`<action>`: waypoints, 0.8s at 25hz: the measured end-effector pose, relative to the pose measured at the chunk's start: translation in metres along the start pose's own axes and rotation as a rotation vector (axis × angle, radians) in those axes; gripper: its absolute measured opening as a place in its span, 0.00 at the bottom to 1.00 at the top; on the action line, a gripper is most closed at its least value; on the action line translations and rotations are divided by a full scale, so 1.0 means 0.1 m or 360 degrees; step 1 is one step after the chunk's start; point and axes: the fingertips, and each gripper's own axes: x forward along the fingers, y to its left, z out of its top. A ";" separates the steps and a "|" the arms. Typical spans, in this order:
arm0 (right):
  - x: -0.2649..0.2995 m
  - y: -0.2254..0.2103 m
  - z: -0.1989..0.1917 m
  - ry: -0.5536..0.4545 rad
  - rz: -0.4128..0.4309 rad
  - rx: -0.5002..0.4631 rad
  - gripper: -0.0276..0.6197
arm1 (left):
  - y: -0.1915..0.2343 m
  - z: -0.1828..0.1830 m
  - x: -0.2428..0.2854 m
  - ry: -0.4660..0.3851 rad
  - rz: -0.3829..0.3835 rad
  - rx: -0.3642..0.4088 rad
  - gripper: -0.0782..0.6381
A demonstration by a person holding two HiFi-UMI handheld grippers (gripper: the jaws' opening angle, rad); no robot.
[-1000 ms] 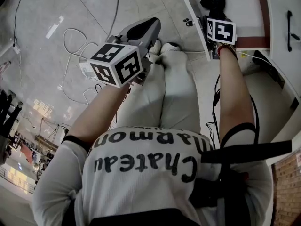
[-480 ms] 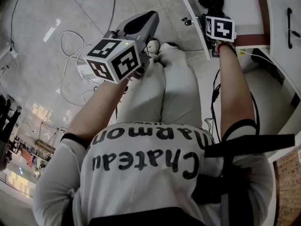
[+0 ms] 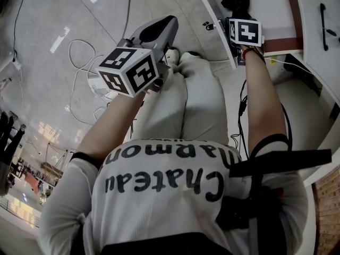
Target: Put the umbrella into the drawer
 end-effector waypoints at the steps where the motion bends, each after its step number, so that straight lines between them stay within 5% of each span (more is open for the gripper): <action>1: 0.00 0.01 0.00 0.0001 0.0002 -0.0006 0.47 | -0.01 0.01 0.00 -0.0002 0.0002 0.0002 0.14; 11: 0.01 0.00 -0.05 0.0122 -0.0040 -0.0112 0.47 | 0.03 -0.15 -0.17 0.0079 0.0083 -0.0059 0.14; 20: 0.00 0.00 -0.03 0.0022 0.0005 -0.0056 0.48 | 0.01 -0.27 -0.31 0.0174 0.0176 -0.0078 0.14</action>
